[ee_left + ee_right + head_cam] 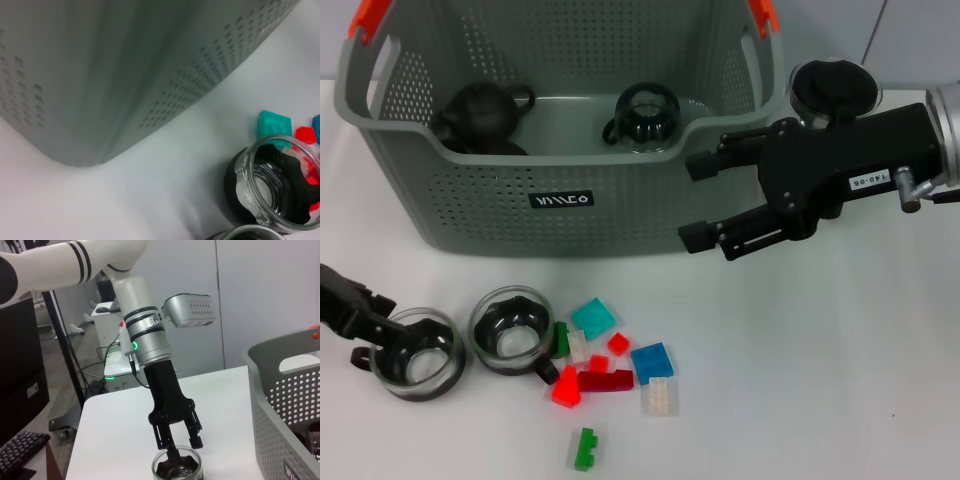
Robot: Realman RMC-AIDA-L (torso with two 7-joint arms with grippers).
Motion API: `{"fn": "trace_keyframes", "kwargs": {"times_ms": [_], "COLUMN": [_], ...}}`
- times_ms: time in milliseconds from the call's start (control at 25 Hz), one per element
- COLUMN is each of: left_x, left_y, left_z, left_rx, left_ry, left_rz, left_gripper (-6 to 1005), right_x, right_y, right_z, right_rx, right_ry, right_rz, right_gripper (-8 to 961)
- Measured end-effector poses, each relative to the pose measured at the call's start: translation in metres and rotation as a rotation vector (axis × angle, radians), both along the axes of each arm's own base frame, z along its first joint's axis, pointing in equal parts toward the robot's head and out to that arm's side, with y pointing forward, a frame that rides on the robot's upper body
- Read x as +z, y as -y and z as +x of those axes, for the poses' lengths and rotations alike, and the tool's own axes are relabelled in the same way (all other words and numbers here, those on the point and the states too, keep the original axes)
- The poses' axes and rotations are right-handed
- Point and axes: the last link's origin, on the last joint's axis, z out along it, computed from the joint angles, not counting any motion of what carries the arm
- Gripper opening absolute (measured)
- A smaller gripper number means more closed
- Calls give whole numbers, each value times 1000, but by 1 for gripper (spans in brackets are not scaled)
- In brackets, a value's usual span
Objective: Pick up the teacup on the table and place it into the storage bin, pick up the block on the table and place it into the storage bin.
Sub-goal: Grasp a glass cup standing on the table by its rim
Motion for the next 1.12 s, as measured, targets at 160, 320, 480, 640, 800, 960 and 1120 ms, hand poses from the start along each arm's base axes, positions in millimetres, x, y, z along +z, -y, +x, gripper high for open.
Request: {"fn": "trace_keyframes", "kwargs": {"times_ms": [160,320,480,640,800,960,1120], "left_x": [-4,-4,-5,-5,-6,-7,-9], "left_y": [0,0,1,1,0,0,0], "left_z": [0,-1,-1,-2,-4,-4,-4], "left_rx": [-4,9,9,13,16,18,21], "left_ry": [-9,-17,-17,-20,-31,-35,-31], "left_rz": [-11,-12,-17,-14,-10,-14,-19], "left_gripper": [737,734,728,717,703,694,683], "right_x": [0,-1,0,0,0,0,0], "right_y": [0,0,0,0,1,1,1], "right_z": [1,2,3,3,2,3,3], "right_rx": [-4,-8,-9,-9,-9,-9,-9], "right_ry": [-1,-2,-2,-3,-2,-2,-2], "right_rz": [3,4,4,4,4,4,4], "right_gripper": [927,927,927,927,928,928,928]}}
